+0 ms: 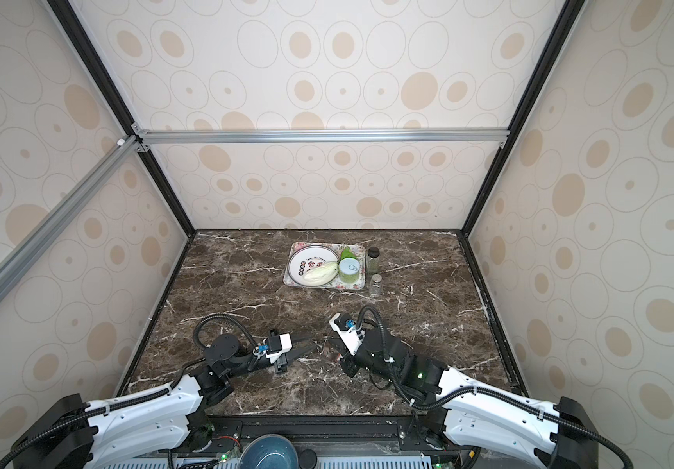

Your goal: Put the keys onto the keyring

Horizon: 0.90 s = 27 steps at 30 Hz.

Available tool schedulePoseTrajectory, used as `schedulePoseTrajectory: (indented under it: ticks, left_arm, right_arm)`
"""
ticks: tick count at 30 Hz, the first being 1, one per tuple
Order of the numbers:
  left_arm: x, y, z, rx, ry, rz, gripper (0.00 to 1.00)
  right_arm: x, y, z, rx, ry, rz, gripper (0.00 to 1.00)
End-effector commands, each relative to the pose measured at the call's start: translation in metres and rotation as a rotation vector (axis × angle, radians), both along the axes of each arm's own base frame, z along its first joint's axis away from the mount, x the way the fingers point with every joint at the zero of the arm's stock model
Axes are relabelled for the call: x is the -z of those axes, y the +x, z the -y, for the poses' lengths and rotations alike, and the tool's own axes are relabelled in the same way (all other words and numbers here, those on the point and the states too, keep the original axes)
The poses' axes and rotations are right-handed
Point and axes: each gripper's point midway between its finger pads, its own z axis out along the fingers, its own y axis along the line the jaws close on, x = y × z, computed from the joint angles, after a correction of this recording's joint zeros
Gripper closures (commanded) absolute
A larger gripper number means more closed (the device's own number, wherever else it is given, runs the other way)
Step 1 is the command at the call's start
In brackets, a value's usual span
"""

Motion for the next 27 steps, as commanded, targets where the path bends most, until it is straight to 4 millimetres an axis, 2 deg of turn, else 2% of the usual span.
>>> schedulePoseTrajectory:
  ticks: [1, 27]
  left_arm:
    - [-0.014, -0.002, 0.007, 0.031, 0.003, 0.034, 0.76]
    - [0.002, 0.005, 0.025, 0.068, 0.118, -0.026, 0.80]
  right_arm:
    - [-0.004, 0.000, 0.002, 0.000, 0.013, 0.019, 1.00]
    - [0.001, -0.007, -0.010, -0.069, -0.018, 0.000, 1.00]
